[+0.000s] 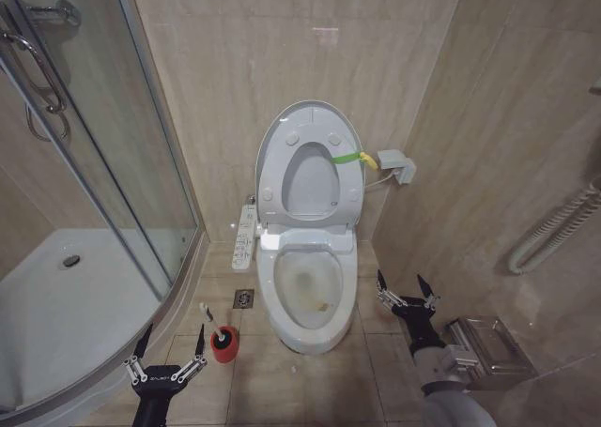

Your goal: Open the toilet lid, clean the toilet bowl with a toilet brush, close the toilet lid, and flush.

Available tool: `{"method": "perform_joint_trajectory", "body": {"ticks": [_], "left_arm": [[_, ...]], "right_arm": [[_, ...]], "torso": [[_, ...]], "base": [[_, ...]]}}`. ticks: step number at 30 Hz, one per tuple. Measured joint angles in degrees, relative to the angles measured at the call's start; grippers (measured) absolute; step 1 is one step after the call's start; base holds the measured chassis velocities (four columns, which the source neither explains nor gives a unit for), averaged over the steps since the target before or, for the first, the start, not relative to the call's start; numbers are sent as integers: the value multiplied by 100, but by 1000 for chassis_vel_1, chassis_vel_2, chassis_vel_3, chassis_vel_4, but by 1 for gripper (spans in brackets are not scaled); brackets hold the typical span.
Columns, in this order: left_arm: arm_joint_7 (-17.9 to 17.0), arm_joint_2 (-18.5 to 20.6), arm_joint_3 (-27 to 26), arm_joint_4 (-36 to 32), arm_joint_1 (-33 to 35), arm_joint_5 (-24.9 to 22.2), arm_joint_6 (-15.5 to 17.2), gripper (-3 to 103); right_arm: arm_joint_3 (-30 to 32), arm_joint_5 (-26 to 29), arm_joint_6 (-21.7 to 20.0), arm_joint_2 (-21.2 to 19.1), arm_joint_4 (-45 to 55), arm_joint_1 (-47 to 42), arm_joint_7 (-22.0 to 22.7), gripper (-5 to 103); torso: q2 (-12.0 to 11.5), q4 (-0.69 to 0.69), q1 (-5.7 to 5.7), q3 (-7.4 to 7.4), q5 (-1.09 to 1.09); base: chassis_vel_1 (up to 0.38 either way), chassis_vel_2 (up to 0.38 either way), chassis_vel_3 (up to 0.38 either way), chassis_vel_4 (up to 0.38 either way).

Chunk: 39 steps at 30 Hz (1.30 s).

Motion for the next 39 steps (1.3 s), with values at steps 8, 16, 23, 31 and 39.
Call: {"method": "perform_joint_trajectory", "body": {"ticks": [8, 16, 23, 31, 39], "left_arm": [[0, 0, 0, 0, 0, 0, 0, 100], [0, 0, 0, 0, 0, 0, 0, 100], [0, 0, 0, 0, 0, 0, 0, 100], [0, 0, 0, 0, 0, 0, 0, 100], [0, 0, 0, 0, 0, 0, 0, 100]], "right_arm": [[0, 0, 0, 0, 0, 0, 0, 100], [0, 1, 0, 0, 0, 0, 0, 100], [0, 0, 0, 0, 0, 0, 0, 100], [0, 1, 0, 0, 0, 0, 0, 100], [0, 0, 0, 0, 0, 0, 0, 100]], "torso": [[0, 0, 0, 0, 0], [0, 0, 0, 0, 0], [0, 0, 0, 0, 0], [0, 0, 0, 0, 0], [0, 0, 0, 0, 0]], "base": [[0, 0, 0, 0], [0, 0, 0, 0], [0, 0, 0, 0], [0, 0, 0, 0], [0, 0, 0, 0]]}}
